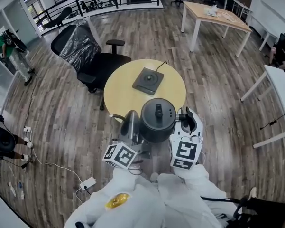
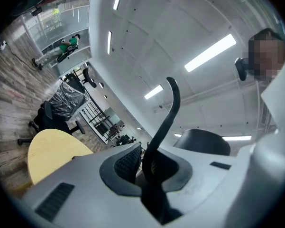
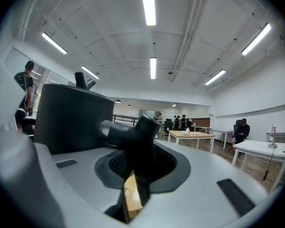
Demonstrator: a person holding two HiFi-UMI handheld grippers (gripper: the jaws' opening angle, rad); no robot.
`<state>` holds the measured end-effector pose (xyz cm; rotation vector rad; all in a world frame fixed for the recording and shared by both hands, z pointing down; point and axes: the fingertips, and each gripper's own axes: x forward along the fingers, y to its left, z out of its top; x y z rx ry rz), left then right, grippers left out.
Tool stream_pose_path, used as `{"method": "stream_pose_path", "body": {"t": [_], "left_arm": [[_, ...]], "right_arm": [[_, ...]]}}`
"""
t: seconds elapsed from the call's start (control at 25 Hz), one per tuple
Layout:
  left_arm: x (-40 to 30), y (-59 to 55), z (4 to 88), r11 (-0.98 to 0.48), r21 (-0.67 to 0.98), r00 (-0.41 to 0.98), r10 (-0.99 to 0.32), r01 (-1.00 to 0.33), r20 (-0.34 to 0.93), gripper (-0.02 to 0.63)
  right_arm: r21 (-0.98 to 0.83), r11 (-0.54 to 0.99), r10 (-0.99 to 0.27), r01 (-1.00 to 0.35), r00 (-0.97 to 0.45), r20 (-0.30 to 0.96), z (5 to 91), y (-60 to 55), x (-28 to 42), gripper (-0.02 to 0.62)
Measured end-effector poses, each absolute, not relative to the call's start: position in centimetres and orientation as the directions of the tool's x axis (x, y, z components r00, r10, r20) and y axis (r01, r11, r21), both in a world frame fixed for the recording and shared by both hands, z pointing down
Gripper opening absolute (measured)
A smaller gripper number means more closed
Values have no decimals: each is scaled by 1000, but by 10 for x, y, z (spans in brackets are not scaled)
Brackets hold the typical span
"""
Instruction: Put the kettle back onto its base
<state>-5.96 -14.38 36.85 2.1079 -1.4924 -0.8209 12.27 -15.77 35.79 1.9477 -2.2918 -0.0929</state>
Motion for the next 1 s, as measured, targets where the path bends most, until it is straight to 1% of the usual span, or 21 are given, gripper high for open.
{"method": "stream_pose_path", "body": {"t": [0.44,0.8,1.0], "left_arm": [[-66,-193,383,-326,643,257,-945,-693,-202,43],[-83,-263,383,-347,646,278,-937,-680,-211,43],[-100,-307,382,-350,651,284,-936,-673,-210,43]], "right_arm": [[122,163,-985,-979,-154,82,375,-205,117,72],[138,135,-989,-981,-123,87,378,-269,102,72],[137,133,-989,-982,-123,84,373,-312,83,72]]}}
